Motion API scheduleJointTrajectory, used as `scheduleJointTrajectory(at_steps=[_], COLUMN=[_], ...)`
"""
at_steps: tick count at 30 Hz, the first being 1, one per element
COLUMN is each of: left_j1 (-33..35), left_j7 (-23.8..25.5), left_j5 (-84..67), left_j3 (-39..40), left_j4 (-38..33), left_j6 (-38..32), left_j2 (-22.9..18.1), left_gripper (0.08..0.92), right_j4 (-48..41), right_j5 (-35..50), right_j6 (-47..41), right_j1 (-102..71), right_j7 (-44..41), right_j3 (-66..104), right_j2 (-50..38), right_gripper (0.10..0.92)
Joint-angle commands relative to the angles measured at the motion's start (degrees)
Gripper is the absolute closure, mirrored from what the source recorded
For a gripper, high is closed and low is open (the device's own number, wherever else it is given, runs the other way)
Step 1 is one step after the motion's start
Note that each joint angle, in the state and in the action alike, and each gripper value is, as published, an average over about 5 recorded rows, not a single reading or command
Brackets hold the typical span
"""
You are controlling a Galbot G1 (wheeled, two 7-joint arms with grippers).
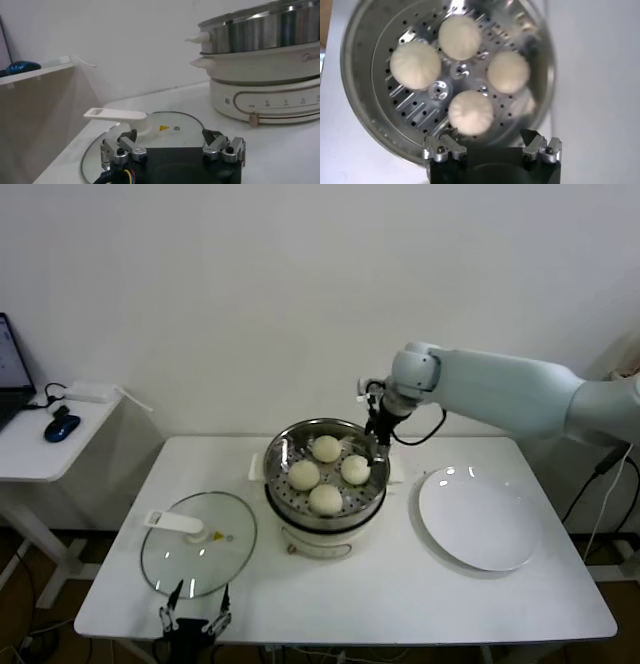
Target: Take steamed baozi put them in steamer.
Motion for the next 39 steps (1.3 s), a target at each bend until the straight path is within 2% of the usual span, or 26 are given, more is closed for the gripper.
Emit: scheduleJointTrajectory(at_steps=[1,5,11,19,22,25,28,33,39], left_j1=[-0.1,-0.3,-0.2,0.2,0.3,0.4,0.6,1.1,1.4], left_j7=[0.0,0.1,0.2,0.2,0.3,0.4,0.4,0.5,0.4], left_j5=[0.1,0.4,1.0,1.1,1.3,1.6,2.0,2.3,2.7], left_j3=[-0.2,0.1,0.7,0.5,0.5,0.6,0.6,0.4,0.3], left_j4=[-0.1,-0.1,-0.7,-1.0,-1.2,-1.5,-1.8,-1.8,-1.3], left_j6=[0.2,0.2,0.1,-0.7,-0.9,-1.0,-1.1,-1.7,-2.2], left_j2=[0.1,0.0,0.1,0.1,-0.1,-0.3,-0.5,-0.6,-0.8], left_gripper=[0.177,0.177,0.177,0.177,0.177,0.177,0.177,0.177,0.177], right_j4=[6.3,12.6,26.0,39.8,44.7,48.5,50.4,51.5,48.9], right_j5=[17.4,20.1,18.3,9.2,7.2,0.9,-6.1,-16.5,-24.4], right_j6=[-1.6,-2.8,-2.0,12.8,17.4,19.1,20.2,27.8,39.8], right_j1=[7.2,-0.1,-18.0,-46.3,-65.8,-92.6,-109.8,-126.6,-136.2], right_j7=[18.4,31.1,39.1,50.9,54.6,55.7,55.2,52.7,50.5], right_j3=[2.8,13.3,33.9,54.6,69.8,94.4,110.4,121.0,123.0], right_j2=[-10.1,-18.2,-30.8,-45.1,-47.6,-41.7,-32.0,-15.3,0.3], right_gripper=[0.203,0.202,0.203,0.203,0.203,0.203,0.203,0.203,0.203])
